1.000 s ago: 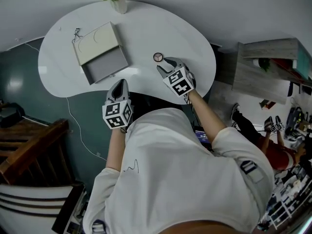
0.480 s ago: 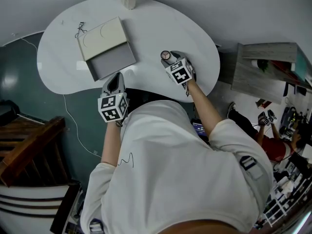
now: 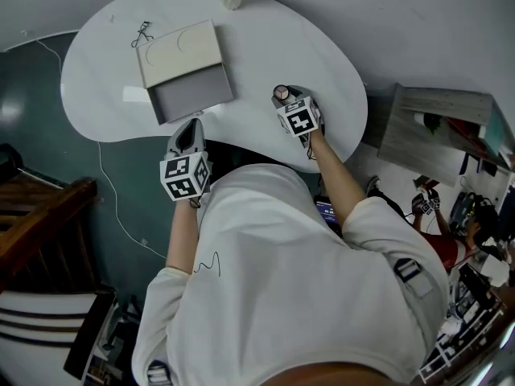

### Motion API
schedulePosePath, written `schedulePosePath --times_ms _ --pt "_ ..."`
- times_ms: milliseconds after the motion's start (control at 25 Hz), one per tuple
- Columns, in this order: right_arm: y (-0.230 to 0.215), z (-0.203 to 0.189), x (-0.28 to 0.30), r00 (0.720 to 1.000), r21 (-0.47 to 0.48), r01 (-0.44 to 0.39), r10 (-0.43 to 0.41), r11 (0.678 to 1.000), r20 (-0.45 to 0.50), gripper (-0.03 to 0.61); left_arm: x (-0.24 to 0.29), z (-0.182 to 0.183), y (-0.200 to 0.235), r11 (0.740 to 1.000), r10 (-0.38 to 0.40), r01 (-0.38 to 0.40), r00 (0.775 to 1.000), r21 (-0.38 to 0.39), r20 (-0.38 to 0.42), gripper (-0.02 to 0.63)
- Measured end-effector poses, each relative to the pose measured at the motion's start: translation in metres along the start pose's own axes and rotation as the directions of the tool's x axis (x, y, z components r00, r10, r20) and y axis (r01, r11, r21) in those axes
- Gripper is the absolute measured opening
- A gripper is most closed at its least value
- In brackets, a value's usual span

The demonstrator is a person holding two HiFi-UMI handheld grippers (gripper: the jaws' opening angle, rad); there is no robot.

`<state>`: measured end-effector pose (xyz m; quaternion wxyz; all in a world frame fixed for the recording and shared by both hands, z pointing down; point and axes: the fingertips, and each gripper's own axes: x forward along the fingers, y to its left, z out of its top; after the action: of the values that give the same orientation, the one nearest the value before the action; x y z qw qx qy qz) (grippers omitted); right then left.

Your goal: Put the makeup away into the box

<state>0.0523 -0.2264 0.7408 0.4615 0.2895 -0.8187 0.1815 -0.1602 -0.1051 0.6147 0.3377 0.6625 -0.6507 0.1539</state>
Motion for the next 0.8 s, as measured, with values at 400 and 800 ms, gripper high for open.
schedulePosePath --times_ms 400,800 --pt "0.009 0.034 -0.012 0.996 0.021 -0.027 0.026 0.999 0.083 0.21 -0.007 0.002 0.009 1.0 0.018 -0.018 1.0 -0.024 0.019 0.021" --pt "0.027 0.091 -0.036 0.976 0.049 -0.092 0.081 0.995 0.203 0.21 -0.01 0.02 0.018 0.999 0.025 -0.023 0.997 -0.029 0.067 0.021"
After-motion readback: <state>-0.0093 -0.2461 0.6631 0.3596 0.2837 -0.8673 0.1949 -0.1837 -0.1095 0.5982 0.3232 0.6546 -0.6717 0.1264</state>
